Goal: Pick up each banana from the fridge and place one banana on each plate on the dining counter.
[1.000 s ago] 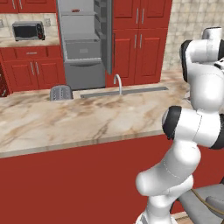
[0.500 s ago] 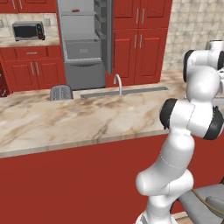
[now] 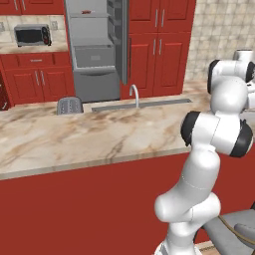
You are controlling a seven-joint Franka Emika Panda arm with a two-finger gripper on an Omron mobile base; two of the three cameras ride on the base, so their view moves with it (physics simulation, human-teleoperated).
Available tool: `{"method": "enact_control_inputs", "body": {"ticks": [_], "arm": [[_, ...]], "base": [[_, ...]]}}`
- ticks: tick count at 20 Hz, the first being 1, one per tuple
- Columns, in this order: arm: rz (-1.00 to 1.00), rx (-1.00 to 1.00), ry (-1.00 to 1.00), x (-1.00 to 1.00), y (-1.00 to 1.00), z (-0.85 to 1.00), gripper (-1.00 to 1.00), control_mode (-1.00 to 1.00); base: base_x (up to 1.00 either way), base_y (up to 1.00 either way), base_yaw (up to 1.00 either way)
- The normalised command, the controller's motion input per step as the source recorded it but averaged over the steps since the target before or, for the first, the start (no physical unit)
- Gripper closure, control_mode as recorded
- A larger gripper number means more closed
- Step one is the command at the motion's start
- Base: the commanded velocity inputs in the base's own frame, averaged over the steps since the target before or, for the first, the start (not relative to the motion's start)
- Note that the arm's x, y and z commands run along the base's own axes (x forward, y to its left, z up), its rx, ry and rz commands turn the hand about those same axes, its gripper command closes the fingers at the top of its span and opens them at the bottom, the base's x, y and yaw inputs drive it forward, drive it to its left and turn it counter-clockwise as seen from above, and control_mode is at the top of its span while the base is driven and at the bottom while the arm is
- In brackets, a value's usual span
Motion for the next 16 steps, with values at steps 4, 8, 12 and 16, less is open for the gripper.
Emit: {"method": "enact_control_inputs", "body": {"ticks": [4,8,12,16], "arm": [[-0.04,0.0,-0.07,-0.03,-0.01,-0.24,-1.0,-1.0],[-0.02,0.0,-0.11,-0.09,-0.01,-0.04,-1.0,-1.0],[-0.02,0.0,-0.1,-0.21,-0.07,0.12,-1.0,-1.0],[-0.01,0.0,-0.09,-0.36,0.02,0.41,-1.0,-1.0]], "base": [[0.0,0.0,0.0],[0.0,0.0,0.0],[0.0,0.0,0.0],[0.0,0.0,0.0]]}}
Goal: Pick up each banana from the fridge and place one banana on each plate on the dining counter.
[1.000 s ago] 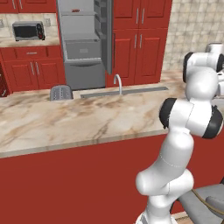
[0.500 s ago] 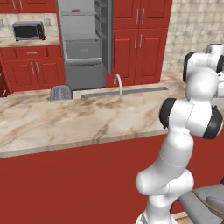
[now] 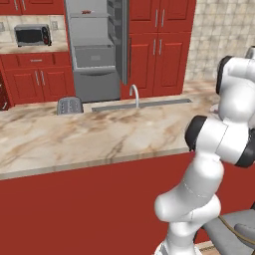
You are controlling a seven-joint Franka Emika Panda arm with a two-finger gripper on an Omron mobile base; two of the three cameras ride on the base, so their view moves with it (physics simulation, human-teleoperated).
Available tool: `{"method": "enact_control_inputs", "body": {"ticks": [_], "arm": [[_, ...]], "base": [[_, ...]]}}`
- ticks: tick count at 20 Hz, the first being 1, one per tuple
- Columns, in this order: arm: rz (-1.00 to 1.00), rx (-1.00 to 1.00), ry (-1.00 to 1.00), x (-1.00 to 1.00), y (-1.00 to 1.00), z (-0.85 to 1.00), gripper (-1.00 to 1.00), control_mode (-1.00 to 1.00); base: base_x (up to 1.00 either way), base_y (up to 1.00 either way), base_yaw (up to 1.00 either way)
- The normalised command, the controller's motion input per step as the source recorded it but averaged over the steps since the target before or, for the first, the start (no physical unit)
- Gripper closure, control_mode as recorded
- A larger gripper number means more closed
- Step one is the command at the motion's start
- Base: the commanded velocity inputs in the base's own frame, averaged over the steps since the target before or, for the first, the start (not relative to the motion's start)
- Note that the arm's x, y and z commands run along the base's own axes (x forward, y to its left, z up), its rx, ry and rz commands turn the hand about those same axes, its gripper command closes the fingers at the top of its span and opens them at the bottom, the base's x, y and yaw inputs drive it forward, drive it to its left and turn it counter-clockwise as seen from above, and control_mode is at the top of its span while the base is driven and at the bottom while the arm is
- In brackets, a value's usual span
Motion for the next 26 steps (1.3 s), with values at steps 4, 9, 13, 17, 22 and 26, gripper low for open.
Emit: {"method": "enact_control_inputs", "body": {"ticks": [4,9,13,17,22,26], "arm": [[0.0,-0.11,-0.11,-0.49,0.75,0.56,-1.0,-1.0],[0.08,-0.23,-0.15,-0.83,1.0,0.12,-1.0,-1.0],[0.22,-0.31,-0.06,-0.83,1.0,0.02,-1.0,-1.0],[0.28,-0.22,-0.04,-0.89,1.0,0.06,-1.0,-1.0],[0.36,-0.18,0.0,-0.72,1.0,0.11,-1.0,-1.0],[0.53,-0.07,0.0,-0.46,1.0,0.11,-1.0,-1.0]], "base": [[0.0,0.0,0.0],[0.0,0.0,0.0],[0.0,0.0,0.0],[0.0,0.0,0.0],[0.0,0.0,0.0],[0.0,0.0,0.0]]}}
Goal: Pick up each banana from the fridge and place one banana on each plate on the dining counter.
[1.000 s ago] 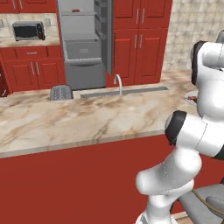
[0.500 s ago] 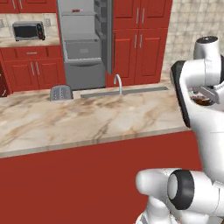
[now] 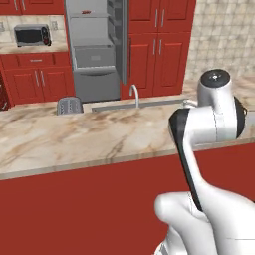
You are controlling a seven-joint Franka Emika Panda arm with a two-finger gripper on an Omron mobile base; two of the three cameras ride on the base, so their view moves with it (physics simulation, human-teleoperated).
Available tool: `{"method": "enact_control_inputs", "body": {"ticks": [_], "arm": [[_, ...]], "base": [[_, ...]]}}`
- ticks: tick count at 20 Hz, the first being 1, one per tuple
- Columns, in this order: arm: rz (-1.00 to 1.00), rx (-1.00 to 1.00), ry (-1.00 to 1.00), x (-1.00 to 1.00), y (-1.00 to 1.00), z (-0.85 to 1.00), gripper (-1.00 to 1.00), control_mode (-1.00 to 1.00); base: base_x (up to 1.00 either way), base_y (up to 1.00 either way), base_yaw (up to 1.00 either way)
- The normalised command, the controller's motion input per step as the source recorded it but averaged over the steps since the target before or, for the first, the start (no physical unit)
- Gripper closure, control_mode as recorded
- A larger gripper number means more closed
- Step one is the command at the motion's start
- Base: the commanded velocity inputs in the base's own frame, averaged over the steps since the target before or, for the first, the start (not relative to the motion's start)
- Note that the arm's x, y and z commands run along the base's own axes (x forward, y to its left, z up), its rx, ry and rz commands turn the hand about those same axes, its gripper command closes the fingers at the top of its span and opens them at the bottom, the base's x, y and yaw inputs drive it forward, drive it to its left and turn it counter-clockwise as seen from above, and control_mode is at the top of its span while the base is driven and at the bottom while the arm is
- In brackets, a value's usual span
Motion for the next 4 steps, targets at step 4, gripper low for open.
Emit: {"method": "enact_control_inputs", "body": {"ticks": [4], "arm": [[0.38,-0.01,0.01,-0.26,0.61,0.01,-1.0,-1.0]], "base": [[0.0,0.0,0.0]]}}
